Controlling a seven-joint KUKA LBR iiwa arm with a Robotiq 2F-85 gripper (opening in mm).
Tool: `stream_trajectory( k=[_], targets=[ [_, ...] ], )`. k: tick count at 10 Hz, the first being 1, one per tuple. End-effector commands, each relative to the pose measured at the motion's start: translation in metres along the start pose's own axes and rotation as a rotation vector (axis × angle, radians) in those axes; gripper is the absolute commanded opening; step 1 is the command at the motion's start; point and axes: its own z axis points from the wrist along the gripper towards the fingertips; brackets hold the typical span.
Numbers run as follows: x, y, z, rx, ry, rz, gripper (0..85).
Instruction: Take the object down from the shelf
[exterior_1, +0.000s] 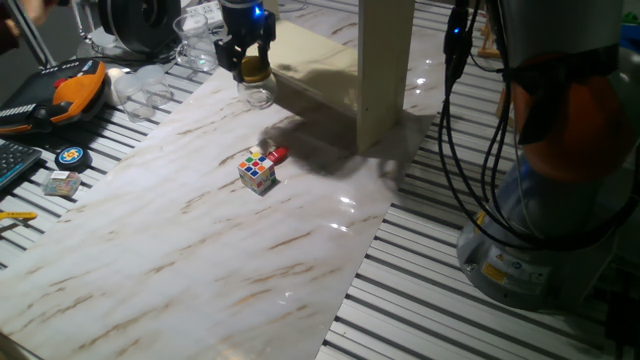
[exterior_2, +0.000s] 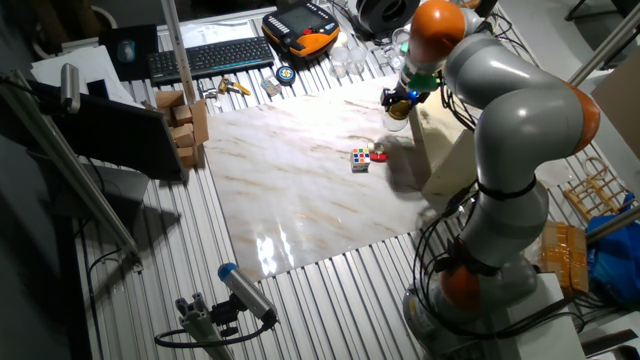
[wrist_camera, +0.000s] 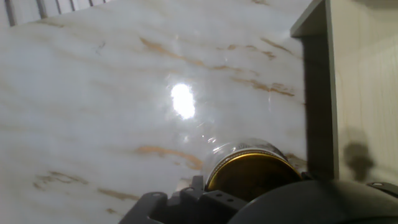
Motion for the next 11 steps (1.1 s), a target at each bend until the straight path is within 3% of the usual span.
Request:
stream_trajectory(
  k=[1, 3, 4, 6, 8, 11],
  targets=[
    [0.000, 0.000, 0.000, -0.002, 0.000, -0.056, 0.0],
    [0.001, 0.000, 0.000, -0.014, 0.022, -0.074, 0.0],
    [0.000, 0.009, -0.002, -0.035, 0.035, -0.035, 0.0],
    [-0.005, 0.029, -0.006, -0.015, 0.021, 0.002, 0.0],
    [-0.012, 0.051, -0.010, -0.019, 0.016, 0.016, 0.0],
    [-0.009, 0.084, 0.005, -0.028, 0.009, 0.049, 0.0]
  ],
)
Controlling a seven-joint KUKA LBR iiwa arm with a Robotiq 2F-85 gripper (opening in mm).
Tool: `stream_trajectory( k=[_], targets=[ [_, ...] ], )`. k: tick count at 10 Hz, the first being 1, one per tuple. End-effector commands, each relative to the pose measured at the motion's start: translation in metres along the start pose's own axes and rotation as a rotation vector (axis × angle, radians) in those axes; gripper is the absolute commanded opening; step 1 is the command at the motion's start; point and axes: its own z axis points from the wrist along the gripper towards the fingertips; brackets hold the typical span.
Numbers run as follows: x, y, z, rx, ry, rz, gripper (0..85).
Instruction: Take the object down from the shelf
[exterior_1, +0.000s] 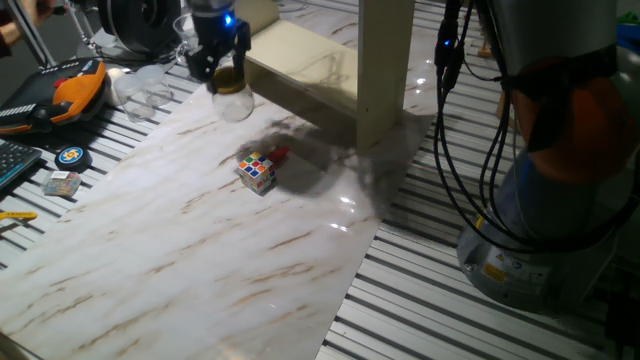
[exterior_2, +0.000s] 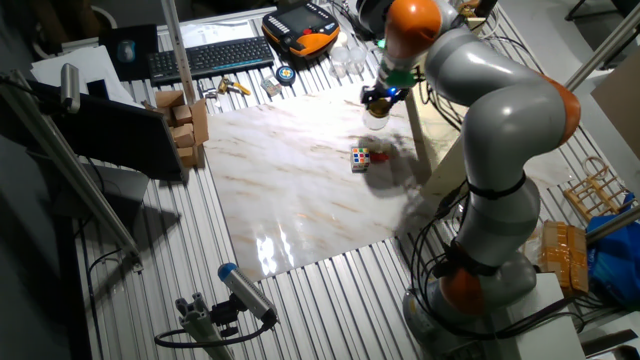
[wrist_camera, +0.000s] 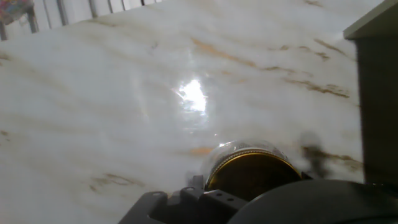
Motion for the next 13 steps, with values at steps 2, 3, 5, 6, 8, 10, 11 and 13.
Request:
stream_trajectory(
  k=[2, 3, 5, 6, 8, 10, 11, 13],
  targets=[
    [0.003, 0.018, 0.013, 0.002, -0.014, 0.014, 0.0],
    [0.005, 0.023, 0.019, -0.001, -0.015, 0.022, 0.0],
    [0.006, 0.023, 0.032, -0.008, -0.013, 0.029, 0.0],
    [0.005, 0.023, 0.037, -0.018, -0.007, 0.031, 0.0],
    [0.005, 0.026, 0.047, -0.020, -0.007, 0.039, 0.0],
    [0.007, 0.029, 0.060, -0.028, -0.008, 0.049, 0.0],
    [0.007, 0.031, 0.064, -0.026, -0.012, 0.050, 0.0],
    [0.005, 0.032, 0.067, -0.023, -0.014, 0.052, 0.0]
  ],
)
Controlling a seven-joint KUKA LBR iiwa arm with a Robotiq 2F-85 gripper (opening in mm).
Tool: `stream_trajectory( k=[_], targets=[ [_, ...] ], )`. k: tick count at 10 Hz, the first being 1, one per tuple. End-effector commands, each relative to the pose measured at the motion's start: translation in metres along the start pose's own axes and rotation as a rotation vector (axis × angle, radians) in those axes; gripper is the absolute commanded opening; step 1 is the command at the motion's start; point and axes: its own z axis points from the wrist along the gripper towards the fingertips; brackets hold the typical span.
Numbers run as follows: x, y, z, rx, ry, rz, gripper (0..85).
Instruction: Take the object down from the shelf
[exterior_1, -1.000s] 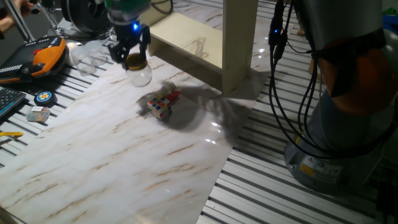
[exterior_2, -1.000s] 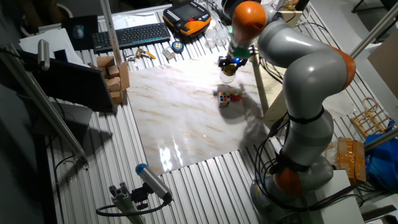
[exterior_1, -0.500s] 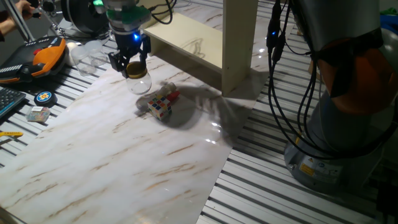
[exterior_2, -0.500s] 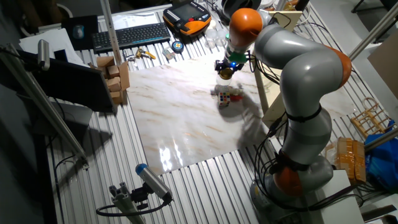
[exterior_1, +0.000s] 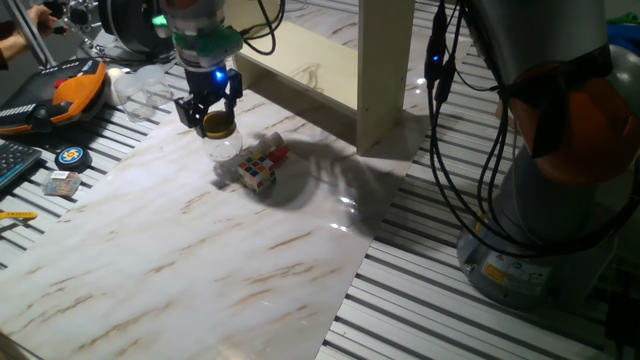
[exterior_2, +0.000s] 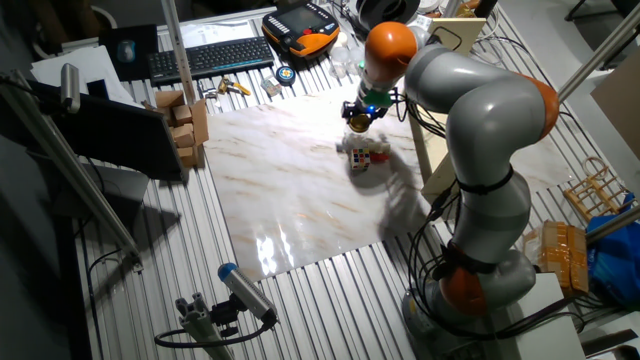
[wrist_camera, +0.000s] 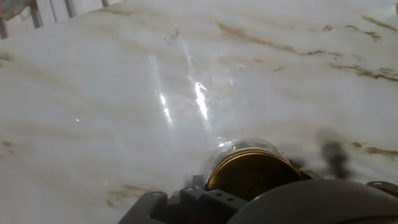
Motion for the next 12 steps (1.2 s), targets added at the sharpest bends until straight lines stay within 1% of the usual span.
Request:
stream_trajectory(
  k=[1, 3, 4, 6, 8, 10, 12],
  targets=[
    [0.000, 0.000, 0.002, 0.000, 0.000, 0.000, 0.0],
    [-0.001, 0.002, 0.010, -0.004, -0.005, 0.000, 0.0],
    [-0.001, 0.002, 0.015, 0.000, -0.012, 0.000, 0.0],
    [-0.001, 0.002, 0.021, -0.008, -0.007, 0.005, 0.0],
    [0.000, 0.003, 0.024, -0.008, -0.007, 0.010, 0.0],
    [0.000, 0.003, 0.027, -0.017, -0.003, 0.012, 0.0],
    [0.000, 0.006, 0.027, -0.014, -0.004, 0.012, 0.0]
  ],
)
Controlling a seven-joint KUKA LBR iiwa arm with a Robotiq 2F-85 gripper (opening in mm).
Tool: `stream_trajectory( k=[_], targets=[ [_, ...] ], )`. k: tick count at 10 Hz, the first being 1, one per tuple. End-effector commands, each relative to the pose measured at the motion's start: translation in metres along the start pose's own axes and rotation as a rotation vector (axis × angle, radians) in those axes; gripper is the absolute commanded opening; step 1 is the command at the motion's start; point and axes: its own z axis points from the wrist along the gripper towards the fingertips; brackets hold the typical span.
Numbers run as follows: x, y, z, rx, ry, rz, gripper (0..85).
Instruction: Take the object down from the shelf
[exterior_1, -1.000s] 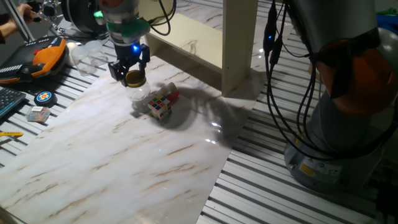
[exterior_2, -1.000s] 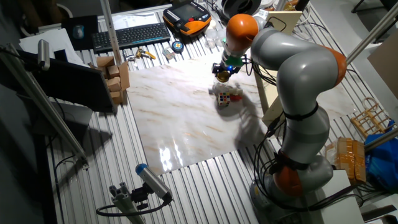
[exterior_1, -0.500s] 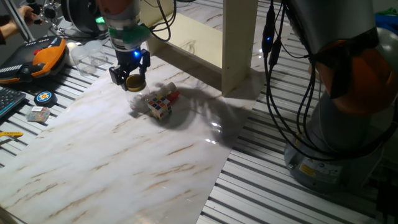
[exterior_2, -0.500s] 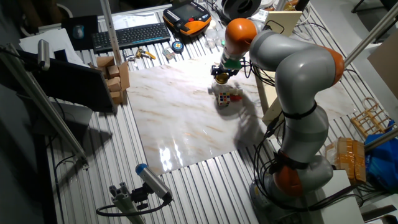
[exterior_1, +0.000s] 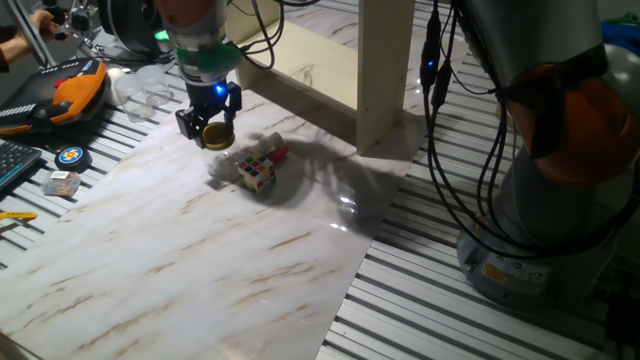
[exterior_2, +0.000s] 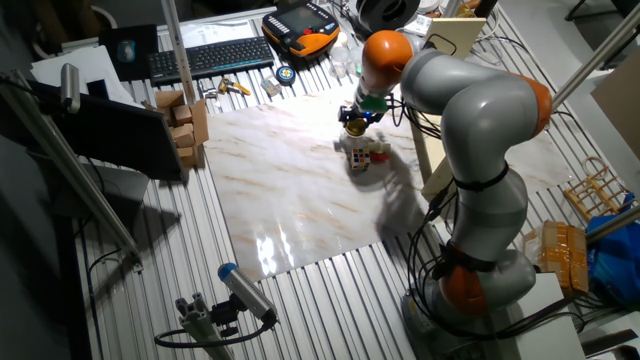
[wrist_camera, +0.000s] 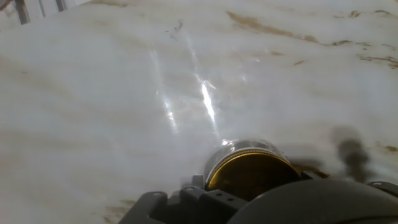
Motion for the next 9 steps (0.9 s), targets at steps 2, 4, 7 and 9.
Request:
stream_trajectory(
  k=[2, 4, 7, 9],
  targets=[
    [-0.0005, 0.0041, 0.0003, 0.017, -0.003, -0.003, 0.0],
    [-0.0005, 0.0045, 0.0003, 0.020, -0.001, -0.007, 0.0],
    [-0.0007, 0.0048, 0.0003, 0.013, -0.001, -0.006, 0.0],
    [-0.0007, 0.0048, 0.0003, 0.020, 0.013, -0.011, 0.0]
  ],
)
